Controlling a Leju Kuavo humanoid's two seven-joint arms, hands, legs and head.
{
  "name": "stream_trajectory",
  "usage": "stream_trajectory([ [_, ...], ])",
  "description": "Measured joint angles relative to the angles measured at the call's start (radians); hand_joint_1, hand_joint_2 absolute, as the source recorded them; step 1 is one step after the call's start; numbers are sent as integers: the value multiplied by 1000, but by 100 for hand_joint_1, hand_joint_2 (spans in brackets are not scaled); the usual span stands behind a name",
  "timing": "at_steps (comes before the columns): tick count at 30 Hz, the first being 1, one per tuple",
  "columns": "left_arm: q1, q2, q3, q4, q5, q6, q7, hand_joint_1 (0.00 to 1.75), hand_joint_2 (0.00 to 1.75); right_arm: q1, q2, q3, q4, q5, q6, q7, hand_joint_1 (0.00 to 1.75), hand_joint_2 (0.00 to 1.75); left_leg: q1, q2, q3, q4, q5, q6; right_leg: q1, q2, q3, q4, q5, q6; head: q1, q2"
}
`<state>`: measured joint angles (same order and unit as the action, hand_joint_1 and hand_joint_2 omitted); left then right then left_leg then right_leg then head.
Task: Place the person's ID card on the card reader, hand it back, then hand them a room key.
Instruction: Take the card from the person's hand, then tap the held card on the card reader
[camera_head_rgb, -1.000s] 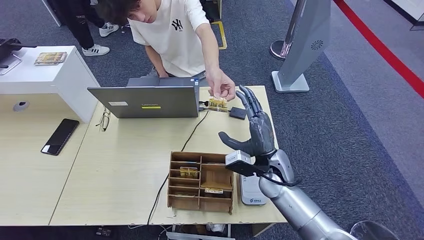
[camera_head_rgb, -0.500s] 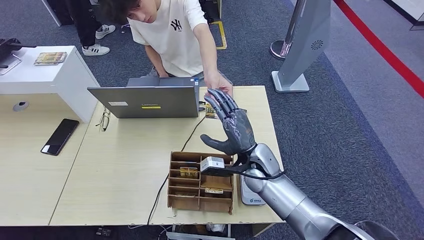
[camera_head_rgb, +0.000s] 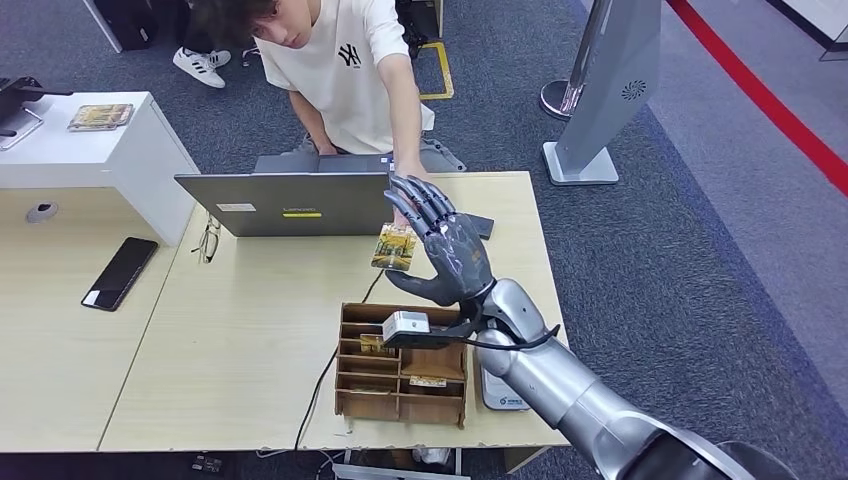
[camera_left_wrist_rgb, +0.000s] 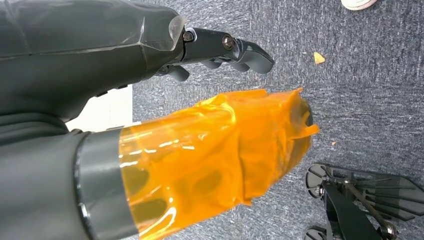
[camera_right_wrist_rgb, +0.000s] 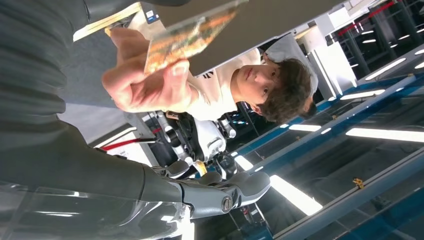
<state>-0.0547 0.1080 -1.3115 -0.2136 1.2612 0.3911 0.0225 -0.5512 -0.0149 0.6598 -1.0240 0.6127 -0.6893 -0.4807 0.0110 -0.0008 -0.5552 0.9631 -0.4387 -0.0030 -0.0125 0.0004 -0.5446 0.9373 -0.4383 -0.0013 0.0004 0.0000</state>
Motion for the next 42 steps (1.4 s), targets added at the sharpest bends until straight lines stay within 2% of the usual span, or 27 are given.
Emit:
stream_trajectory([
  [2, 0, 0, 0, 0, -1, 0, 0, 0, 0, -5, 3, 2, 4, -7, 0, -3, 117, 175, 0, 0, 0, 0, 0, 0, 0, 0, 0, 0, 0, 0, 0, 0],
  [3, 0, 0, 0, 0, -2, 0, 0, 0, 0, -7, 5, 3, 6, -10, 0, -5, 137, 175, 0, 0, 0, 0, 0, 0, 0, 0, 0, 0, 0, 0, 0, 0],
  [6, 0, 0, 0, 0, -2, 1, 0, 0, 0, -11, 10, 4, 12, -19, 0, -10, 145, 175, 0, 0, 0, 0, 0, 0, 0, 0, 0, 0, 0, 0, 0, 0],
  [28, 0, 0, 0, 0, -2, 6, 1, 0, 0, -12, 14, 1, 30, -20, -1, -18, 145, 175, 0, 0, 0, 0, 0, 0, 0, 0, 0, 0, 0, 0, 0, 0],
  [34, 0, 0, 0, 0, -2, 6, 2, 0, 0, -12, 14, 1, 33, -23, -1, -15, 150, 175, 0, 0, 0, 0, 0, 0, 0, 0, 0, 0, 0, 0, 0, 0],
  [42, 0, 0, 0, 0, -1, 7, 7, 0, 0, -11, 14, 1, 36, -93, -1, -4, 152, 175, 0, 0, 0, 0, 0, 0, 0, 0, -1, 0, 0, 0, 0, 0],
])
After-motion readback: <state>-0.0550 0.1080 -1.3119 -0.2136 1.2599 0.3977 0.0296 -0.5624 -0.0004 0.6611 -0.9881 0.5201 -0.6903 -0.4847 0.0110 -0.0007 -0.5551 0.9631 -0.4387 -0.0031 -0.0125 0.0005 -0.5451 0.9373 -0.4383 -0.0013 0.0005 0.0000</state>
